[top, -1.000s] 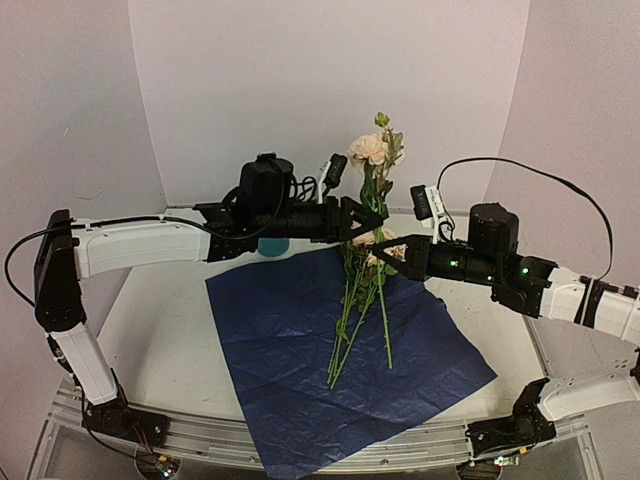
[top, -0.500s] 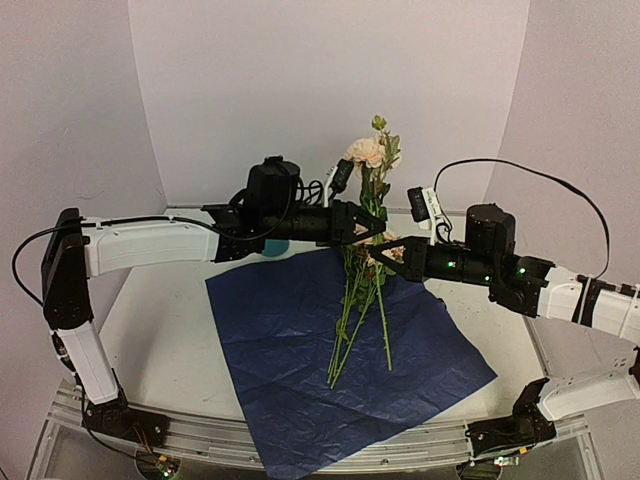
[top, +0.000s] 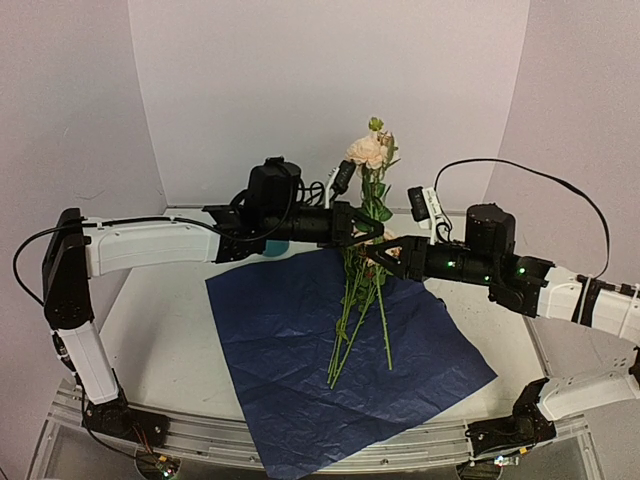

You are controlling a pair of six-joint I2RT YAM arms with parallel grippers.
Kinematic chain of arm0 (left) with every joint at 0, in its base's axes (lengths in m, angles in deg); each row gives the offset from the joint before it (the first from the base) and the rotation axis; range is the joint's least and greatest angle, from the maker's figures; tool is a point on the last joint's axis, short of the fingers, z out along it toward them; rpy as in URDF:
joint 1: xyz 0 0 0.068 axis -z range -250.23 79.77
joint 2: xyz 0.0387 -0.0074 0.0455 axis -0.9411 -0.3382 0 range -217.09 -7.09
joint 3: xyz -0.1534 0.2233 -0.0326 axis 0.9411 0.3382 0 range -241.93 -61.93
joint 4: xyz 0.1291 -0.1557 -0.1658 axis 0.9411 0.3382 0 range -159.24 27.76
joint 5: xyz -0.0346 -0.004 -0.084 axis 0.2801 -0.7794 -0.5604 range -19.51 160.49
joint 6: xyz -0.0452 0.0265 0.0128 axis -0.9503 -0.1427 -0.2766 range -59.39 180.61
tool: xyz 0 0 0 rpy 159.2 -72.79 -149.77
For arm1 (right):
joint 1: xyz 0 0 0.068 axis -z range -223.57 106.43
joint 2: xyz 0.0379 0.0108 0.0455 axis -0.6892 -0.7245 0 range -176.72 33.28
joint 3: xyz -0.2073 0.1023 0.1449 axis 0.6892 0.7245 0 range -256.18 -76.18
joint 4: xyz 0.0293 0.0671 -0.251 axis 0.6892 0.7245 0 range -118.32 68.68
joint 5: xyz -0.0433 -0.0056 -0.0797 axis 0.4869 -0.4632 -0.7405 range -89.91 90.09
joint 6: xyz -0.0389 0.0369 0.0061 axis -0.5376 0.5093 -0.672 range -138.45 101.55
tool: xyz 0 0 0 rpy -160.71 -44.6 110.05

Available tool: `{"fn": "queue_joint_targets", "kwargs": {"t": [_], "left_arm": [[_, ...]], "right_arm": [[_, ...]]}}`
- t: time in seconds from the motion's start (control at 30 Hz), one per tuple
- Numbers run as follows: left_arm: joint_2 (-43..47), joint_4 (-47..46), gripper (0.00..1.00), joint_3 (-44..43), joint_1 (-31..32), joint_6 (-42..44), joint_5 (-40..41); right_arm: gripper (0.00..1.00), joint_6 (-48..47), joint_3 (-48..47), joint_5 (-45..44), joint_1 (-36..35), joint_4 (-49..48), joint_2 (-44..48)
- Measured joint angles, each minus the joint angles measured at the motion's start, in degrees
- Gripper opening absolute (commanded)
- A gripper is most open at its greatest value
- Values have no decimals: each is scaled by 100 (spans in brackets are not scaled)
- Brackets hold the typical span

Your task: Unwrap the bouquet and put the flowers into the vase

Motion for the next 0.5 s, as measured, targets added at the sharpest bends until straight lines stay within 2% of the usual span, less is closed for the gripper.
{"fn": "queue_joint_targets", "kwargs": {"t": [0.17, 0.3, 0.5], "left_arm": [[53, 383, 0, -7, -109, 490, 412], [173, 1086, 0, -103, -290, 1116, 1042], [574, 1524, 0, -217, -645, 1904, 1907]], "right_arm": [[88, -34, 16, -100, 0, -25, 52], [89, -67, 105, -280, 0, -12, 257], [89, -109, 198, -701, 0, 128, 596]]}}
